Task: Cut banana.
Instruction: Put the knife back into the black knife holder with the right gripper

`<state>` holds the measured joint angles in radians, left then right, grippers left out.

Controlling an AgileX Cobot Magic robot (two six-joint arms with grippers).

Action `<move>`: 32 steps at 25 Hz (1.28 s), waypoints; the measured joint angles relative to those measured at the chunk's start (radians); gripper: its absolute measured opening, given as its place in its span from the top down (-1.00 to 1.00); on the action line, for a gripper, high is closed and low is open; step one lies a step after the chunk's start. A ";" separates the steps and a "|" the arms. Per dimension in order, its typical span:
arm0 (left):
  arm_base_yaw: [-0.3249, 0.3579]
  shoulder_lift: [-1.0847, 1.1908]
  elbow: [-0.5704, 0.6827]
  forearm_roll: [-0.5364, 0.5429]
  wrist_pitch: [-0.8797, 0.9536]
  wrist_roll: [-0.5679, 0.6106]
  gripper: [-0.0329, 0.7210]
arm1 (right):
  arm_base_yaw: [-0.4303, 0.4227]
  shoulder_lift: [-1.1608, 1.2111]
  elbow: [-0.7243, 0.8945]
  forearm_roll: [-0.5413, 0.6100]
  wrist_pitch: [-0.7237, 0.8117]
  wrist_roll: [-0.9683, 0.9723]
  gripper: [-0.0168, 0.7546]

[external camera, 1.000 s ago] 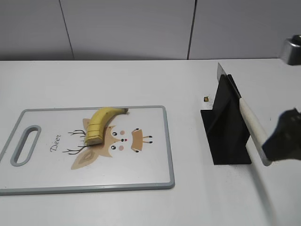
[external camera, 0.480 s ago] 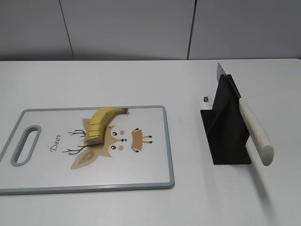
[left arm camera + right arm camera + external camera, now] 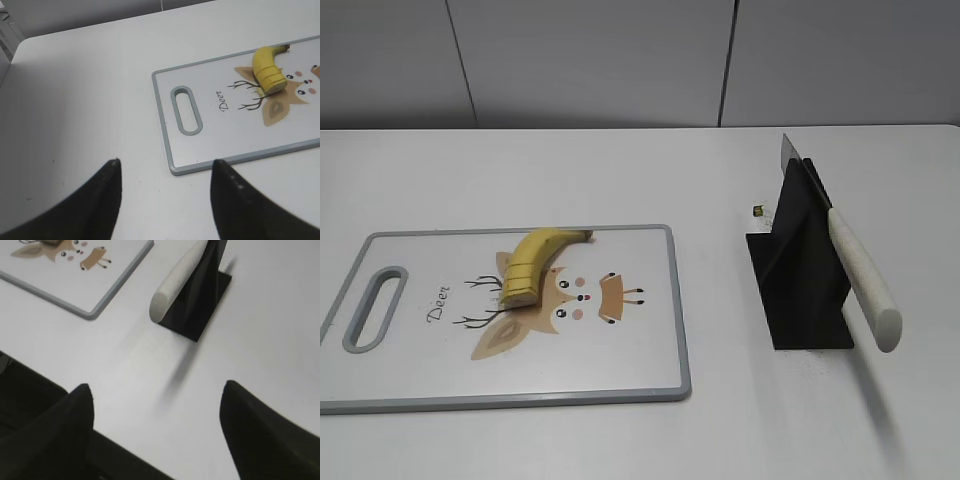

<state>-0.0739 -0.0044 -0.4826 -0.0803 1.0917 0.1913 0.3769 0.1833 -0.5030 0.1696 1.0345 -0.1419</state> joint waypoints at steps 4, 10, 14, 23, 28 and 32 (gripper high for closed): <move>0.000 0.000 0.000 0.000 0.000 0.000 -0.54 | 0.000 -0.132 0.000 -0.018 0.002 -0.001 -0.58; 0.000 0.000 0.000 -0.001 0.000 0.000 -0.54 | -0.002 -0.189 0.000 -0.012 0.007 -0.001 -0.58; 0.000 0.000 0.000 -0.001 0.000 0.000 -0.52 | -0.053 -0.189 0.000 -0.003 0.009 -0.001 -0.58; 0.000 0.000 0.000 -0.001 0.000 0.000 -0.51 | -0.260 -0.189 0.000 0.003 0.009 -0.001 -0.58; 0.000 0.000 0.000 -0.001 0.000 0.000 -0.51 | -0.266 -0.189 0.000 0.003 0.009 -0.001 -0.58; 0.000 0.000 0.000 -0.001 0.000 0.000 -0.51 | -0.266 -0.189 0.000 0.004 0.009 -0.001 -0.58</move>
<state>-0.0739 -0.0044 -0.4826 -0.0818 1.0917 0.1913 0.1114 -0.0057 -0.5032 0.1734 1.0437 -0.1429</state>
